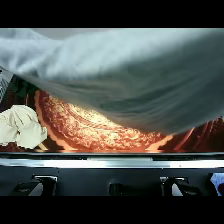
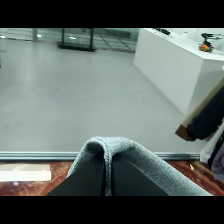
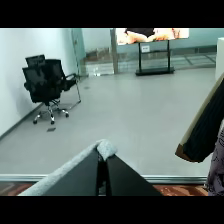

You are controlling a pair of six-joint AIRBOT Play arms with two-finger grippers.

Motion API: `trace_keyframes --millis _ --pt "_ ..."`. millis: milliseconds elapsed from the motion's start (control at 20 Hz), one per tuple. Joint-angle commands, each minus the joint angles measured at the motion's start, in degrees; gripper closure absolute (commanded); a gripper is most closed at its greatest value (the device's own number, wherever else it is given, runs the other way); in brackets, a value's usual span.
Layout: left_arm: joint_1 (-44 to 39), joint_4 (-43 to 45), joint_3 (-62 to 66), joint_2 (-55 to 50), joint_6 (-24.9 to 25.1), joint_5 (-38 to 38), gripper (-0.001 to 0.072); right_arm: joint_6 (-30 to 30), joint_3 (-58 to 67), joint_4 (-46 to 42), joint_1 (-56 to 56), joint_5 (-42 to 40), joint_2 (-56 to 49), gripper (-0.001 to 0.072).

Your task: Fold the clothes and pants, and hang the long-sleeved shirts on hangers.

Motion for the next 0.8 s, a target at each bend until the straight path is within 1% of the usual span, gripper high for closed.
trace_keyframes --millis 0,100,200,250,300,400,500,600,650,750 --pt "0.1 2.7 -0.2 -3.7 -1.4 2.8 0.0692 3.7 -0.8 1.0 0.0 -0.5 -7.2 0.0677" --pt "0.1 2.5 -0.2 -10.4 -1.5 1.4 0.0692 3.7 -4.4 5.5 0.0 1.3 -15.6 0.0677" --pt "-0.1 2.5 -0.3 -19.5 -1.5 0.0 0.0692 3.5 -8.6 8.3 0.1 1.2 -25.1 0.0677" --pt "-0.1 2.5 -0.2 -24.1 -1.5 0.1 0.0692 2.6 -9.1 10.0 0.0 1.0 -30.3 0.0677" --pt "-0.1 2.5 -0.2 -28.8 -1.5 0.8 0.0692 0.5 -9.2 12.6 0.1 -0.2 -35.4 0.0677" --pt "-0.2 2.3 -0.2 -37.9 -1.5 4.9 0.0692 -6.2 -9.2 19.3 2.0 -6.6 -44.6 0.0677" --pt "-0.8 2.3 -0.2 -46.2 -1.5 11.2 0.0692 -10.0 -9.2 20.3 5.6 -14.5 -51.1 0.0677" --pt "-1.8 2.2 -0.2 -52.2 -1.5 16.7 0.0692 -10.9 -9.2 20.3 9.3 -21.1 -56.1 0.0677" --pt "-2.4 2.2 -0.2 -54.8 -1.5 19.1 0.0692 -10.9 -9.2 20.2 10.8 -23.0 -58.1 0.0677" --pt "-3.7 2.3 -0.2 -58.7 -1.5 21.5 0.0691 -8.3 -9.2 18.5 13.0 -24.2 -62.1 0.0677"
